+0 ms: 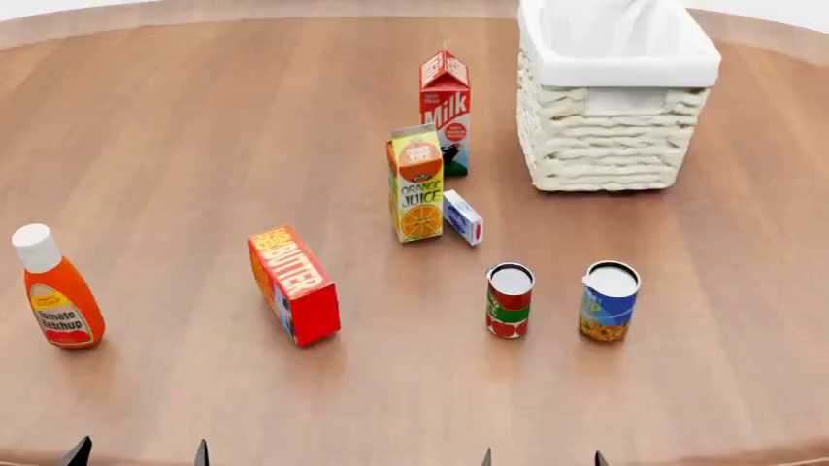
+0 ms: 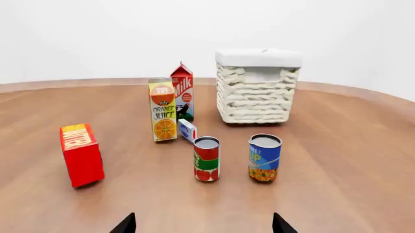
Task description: Pick up the alphabet soup and the tomato sauce, and put them in the basket.
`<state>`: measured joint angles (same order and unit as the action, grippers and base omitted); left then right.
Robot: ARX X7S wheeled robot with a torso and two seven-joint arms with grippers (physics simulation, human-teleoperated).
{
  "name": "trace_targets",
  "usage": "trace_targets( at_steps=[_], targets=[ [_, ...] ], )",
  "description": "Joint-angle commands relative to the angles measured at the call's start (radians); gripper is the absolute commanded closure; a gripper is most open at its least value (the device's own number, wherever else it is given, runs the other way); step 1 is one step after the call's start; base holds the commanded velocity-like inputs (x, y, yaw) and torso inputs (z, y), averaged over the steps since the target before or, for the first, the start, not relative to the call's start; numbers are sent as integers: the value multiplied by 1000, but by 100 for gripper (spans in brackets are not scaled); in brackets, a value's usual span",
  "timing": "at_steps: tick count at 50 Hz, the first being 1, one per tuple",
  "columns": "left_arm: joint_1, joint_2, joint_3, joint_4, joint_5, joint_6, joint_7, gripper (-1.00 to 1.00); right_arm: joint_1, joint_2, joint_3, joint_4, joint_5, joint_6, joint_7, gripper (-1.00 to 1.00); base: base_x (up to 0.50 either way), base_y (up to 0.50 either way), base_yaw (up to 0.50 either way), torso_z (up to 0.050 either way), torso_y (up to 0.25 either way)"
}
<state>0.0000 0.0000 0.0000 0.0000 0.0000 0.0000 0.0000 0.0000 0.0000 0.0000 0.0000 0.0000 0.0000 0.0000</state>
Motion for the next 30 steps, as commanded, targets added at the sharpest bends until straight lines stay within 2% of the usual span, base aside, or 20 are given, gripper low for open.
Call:
trace_targets(
  at_steps=[1,7,10,13,14,15,19,27,30],
  targets=[
    [19,-16,16,30,-29,-13,-10,-100,-19,15,-17,-18,38,-21,6,-100,0,0,0,0,0],
    [-7,-37,33,-20,-51,12,-35,-100,-2,35,-30,1,58,-13,43,-100,0,0,0,0,0],
    [5,-44,41,21,-52,-17,-51,-100,-4,42,-38,-3,61,-10,56,-100,0,0,0,0,0],
    [6,-56,62,21,9,-17,-95,-100,-13,46,-42,-4,71,-22,65,-100,0,0,0,0,0],
    [6,-56,62,21,9,-17,-95,-100,-13,46,-42,-4,71,-22,65,-100,0,0,0,0,0],
    [7,-15,13,15,45,0,-38,-100,-16,7,4,-1,38,-27,17,-100,0,0,0,0,0],
    [10,-32,19,34,24,2,-60,-100,-33,33,-7,-13,11,-39,73,-100,0,0,0,0,0],
    [14,-53,22,114,-1,-49,-87,-100,-56,70,32,-137,65,32,104,-100,0,0,0,0,0],
    [25,-60,20,189,-13,-86,-93,-100,-63,85,29,-257,68,89,109,-100,0,0,0,0,0]
  ],
)
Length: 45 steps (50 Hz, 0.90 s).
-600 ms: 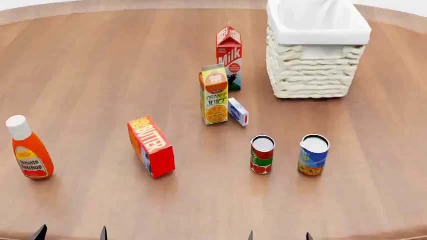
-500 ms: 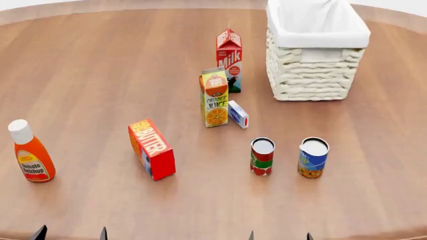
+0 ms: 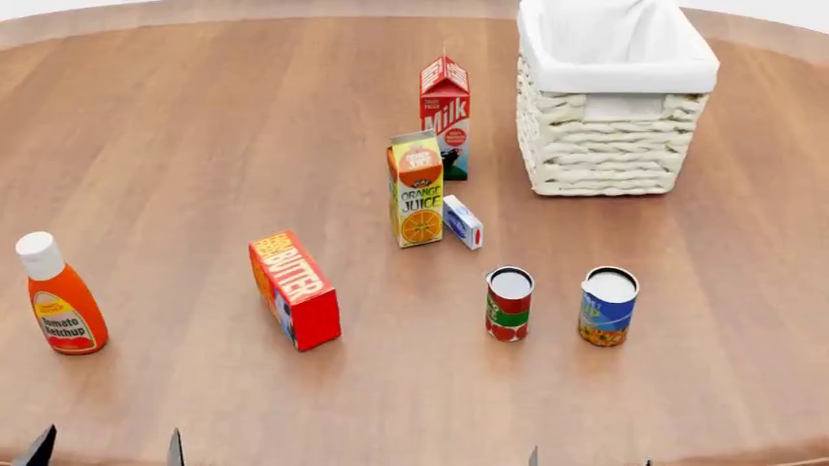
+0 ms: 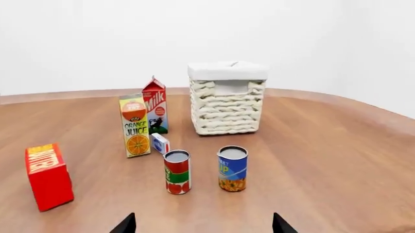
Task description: Pick up the alphabet soup and the tomato sauce, and put them in the basket.
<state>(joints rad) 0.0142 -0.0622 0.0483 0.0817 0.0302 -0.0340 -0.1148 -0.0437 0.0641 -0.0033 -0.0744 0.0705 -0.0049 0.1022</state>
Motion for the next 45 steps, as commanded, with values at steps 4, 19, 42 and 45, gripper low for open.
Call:
trace_targets(
  at_steps=[4,19,42,45],
  targets=[
    [29,-10,-39,253,-59,-117,9,-100,-25,46,39,-411,17,210,13,-100,0,0,0,0,0],
    [73,-42,-50,566,-106,-248,-19,-100,55,98,79,-815,91,485,56,-100,0,0,0,0,0],
    [78,-70,-26,586,-128,-251,-50,-100,63,137,83,-835,127,511,63,-100,221,0,0,0,0],
    [77,-74,-24,591,-130,-254,-54,-100,65,137,83,-835,132,511,65,-100,500,0,0,0,0]
  ],
)
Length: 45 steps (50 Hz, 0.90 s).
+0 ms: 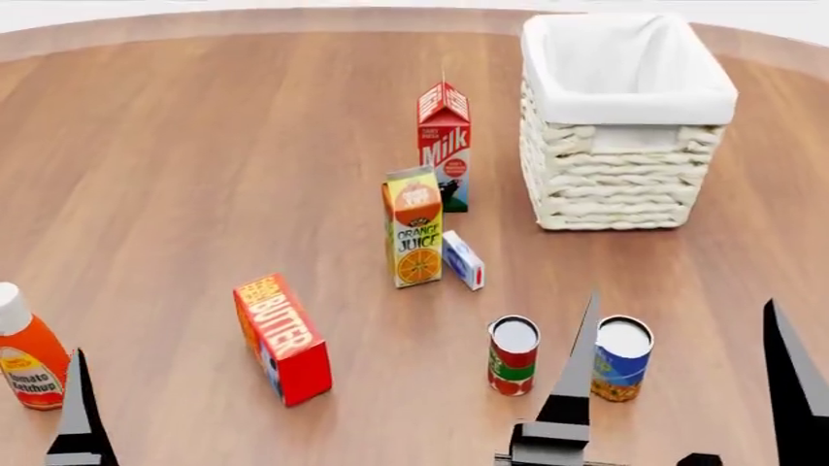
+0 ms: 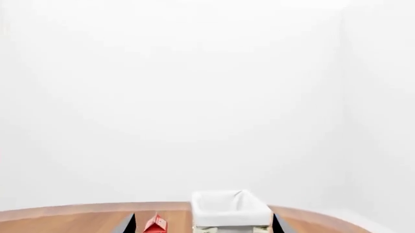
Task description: Pick up the alphabet soup and the tomato sauce, and put them in the basket.
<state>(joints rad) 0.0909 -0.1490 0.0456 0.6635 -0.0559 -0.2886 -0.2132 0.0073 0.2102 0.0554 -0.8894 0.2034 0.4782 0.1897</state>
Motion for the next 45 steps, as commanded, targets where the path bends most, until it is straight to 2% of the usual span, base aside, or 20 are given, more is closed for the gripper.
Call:
trace_targets(
  at_steps=[1,45],
  targets=[
    [1,12,-22,14,-47,-3,43,-100,15,-8,24,-22,1,30,-22,-100,500,0,0,0,0],
    [1,-26,-1,19,-77,-3,0,-100,6,22,31,3,95,8,16,-100,500,0,0,0,0]
  ],
)
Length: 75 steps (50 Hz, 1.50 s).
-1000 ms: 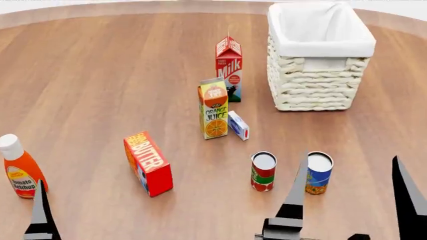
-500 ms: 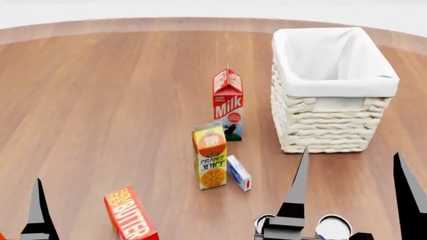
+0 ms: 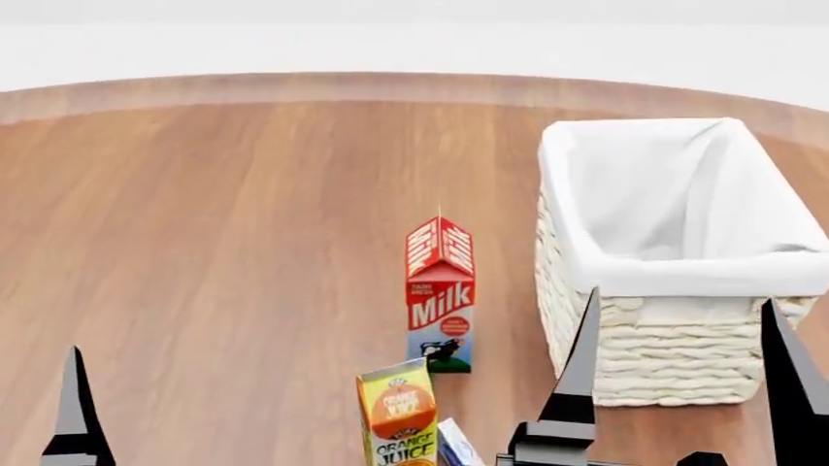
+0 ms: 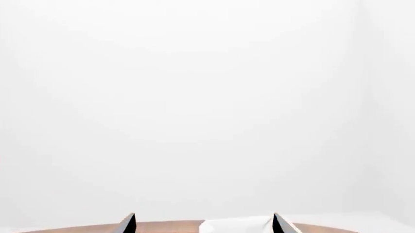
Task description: Pick up the alphabet soup and the tomato sauce, and put them in the basket.
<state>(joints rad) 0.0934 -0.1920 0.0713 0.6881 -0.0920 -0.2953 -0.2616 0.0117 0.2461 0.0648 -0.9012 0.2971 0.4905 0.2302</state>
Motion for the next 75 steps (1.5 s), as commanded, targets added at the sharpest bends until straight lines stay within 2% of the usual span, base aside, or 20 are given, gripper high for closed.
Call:
trace_targets(
  at_steps=[1,16,24,75],
  targets=[
    [-2,17,-25,-7,-40,3,47,-100,2,-13,22,14,6,-1,-23,-100,500,0,0,0,0],
    [-2,7,-20,-6,-55,-1,38,-100,4,5,13,1,29,21,2,-100,488,1,0,0,1],
    [-3,3,-14,-5,-57,-2,31,-100,-24,-4,43,9,101,-57,-29,-100,0,-2,0,0,0],
    [-6,-34,4,-15,-96,13,-7,-100,-28,53,6,21,133,-85,30,-100,-51,-498,0,0,0]
  ],
)
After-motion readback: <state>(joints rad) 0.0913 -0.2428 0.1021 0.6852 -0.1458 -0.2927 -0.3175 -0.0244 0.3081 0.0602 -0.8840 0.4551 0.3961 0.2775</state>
